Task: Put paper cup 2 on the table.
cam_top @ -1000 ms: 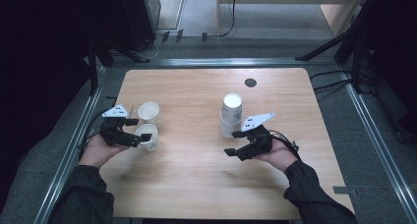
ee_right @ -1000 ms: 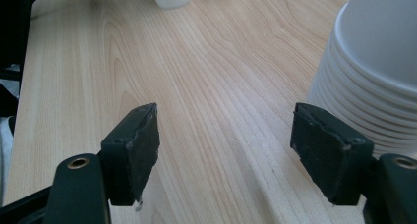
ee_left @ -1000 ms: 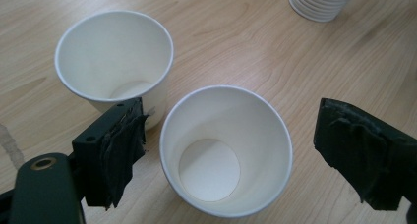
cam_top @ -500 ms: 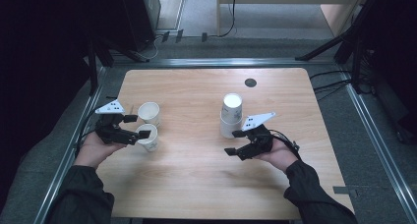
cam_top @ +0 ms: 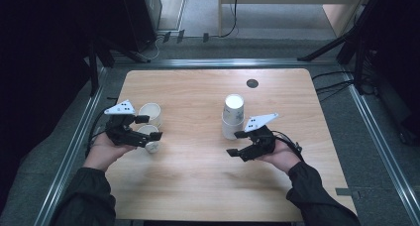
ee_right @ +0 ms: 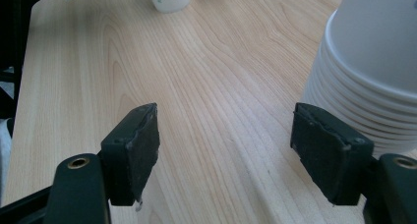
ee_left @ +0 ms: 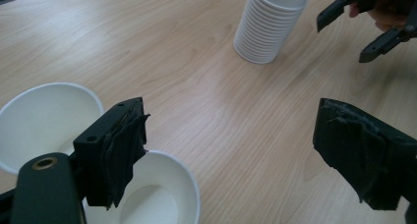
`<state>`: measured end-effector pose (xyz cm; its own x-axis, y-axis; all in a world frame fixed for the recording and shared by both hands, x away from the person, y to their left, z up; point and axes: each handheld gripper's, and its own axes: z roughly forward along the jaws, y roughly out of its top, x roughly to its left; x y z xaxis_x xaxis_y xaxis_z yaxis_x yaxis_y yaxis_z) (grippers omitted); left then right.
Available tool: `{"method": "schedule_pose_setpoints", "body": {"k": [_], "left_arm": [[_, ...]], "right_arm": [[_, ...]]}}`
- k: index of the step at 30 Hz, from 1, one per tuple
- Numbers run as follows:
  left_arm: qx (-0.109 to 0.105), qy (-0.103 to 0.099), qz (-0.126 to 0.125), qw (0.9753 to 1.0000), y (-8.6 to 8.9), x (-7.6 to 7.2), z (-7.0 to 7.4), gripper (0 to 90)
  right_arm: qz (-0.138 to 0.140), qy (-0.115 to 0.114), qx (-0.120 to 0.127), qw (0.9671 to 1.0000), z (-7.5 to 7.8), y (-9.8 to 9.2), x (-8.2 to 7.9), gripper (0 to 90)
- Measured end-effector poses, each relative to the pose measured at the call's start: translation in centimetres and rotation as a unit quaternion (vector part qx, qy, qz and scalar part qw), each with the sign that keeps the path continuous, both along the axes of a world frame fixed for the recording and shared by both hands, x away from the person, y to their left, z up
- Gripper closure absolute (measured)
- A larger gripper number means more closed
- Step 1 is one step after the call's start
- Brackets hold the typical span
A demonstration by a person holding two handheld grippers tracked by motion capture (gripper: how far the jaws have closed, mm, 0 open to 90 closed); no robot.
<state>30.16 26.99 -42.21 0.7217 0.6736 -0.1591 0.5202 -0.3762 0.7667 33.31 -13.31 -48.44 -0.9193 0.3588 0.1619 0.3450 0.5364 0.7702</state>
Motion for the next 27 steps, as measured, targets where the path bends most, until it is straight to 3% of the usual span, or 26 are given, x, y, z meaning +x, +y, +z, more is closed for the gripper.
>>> {"method": "schedule_pose_setpoints", "body": {"k": [5, 11, 18, 27], "left_arm": [[0.009, -0.002, -0.022, 0.9997, -1.8, -0.2, 0.0, 13.0], [0.001, 0.000, -0.046, 0.9989, -4.3, -0.3, -0.2, 13.0], [-0.012, 0.005, -0.055, 0.9984, -6.4, -0.2, -0.9, 13.2], [0.006, -0.003, -0.069, 0.9976, -9.3, -0.2, -2.0, 13.3]], "right_arm": [[-0.002, -0.001, 0.001, 1.0000, 0.1, 0.0, -0.1, 27.1], [0.000, -0.003, 0.002, 1.0000, 0.1, -0.1, -0.1, 27.2], [0.000, -0.007, 0.001, 1.0000, 0.1, -0.2, -0.1, 27.2], [0.006, -0.016, 0.000, 0.9999, 0.2, 0.2, -0.4, 27.2]]}}
